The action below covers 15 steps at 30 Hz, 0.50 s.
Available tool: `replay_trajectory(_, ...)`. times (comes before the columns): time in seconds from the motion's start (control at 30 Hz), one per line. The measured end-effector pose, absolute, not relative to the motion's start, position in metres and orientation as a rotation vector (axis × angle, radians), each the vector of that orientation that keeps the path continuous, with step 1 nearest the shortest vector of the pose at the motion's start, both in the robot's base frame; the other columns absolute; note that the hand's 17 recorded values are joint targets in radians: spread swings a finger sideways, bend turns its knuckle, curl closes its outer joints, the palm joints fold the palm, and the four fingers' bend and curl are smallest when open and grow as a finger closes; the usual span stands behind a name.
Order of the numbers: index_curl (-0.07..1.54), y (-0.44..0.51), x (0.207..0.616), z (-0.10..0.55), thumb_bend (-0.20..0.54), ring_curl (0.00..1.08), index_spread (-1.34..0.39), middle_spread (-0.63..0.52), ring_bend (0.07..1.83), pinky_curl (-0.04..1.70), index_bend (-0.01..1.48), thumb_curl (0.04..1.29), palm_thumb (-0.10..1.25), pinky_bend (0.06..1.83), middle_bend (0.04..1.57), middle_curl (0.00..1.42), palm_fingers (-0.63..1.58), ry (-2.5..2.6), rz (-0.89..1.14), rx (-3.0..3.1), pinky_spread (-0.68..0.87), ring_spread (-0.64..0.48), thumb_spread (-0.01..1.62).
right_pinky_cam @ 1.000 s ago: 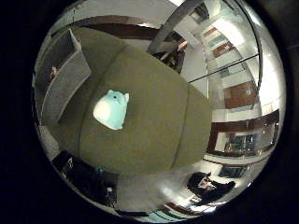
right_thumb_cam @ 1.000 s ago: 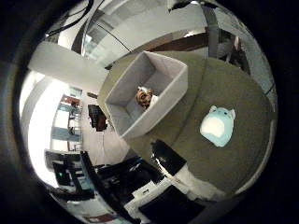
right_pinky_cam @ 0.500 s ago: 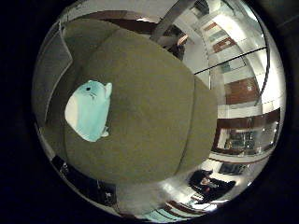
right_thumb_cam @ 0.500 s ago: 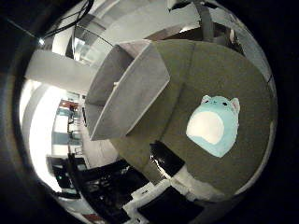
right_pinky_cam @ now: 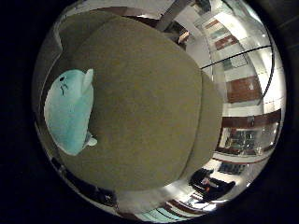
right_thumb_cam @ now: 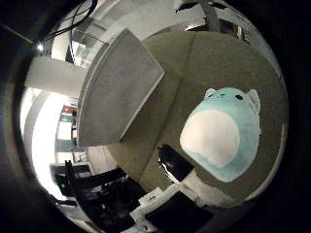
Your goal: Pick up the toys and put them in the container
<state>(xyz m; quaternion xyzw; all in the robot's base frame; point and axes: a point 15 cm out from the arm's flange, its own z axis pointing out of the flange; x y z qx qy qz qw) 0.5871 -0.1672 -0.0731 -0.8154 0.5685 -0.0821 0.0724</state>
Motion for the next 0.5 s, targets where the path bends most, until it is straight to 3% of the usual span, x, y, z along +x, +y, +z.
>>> replay_trajectory(0.5, 0.31, -0.168, 0.576, -0.088, -0.025, 0.27, -0.41, -0.02, 0.26, 0.16, 0.18, 0.3, 0.55, 0.49, 0.19, 0.3, 0.07, 1.704, -0.199, -2.478, 0.34, 0.14, 1.03)
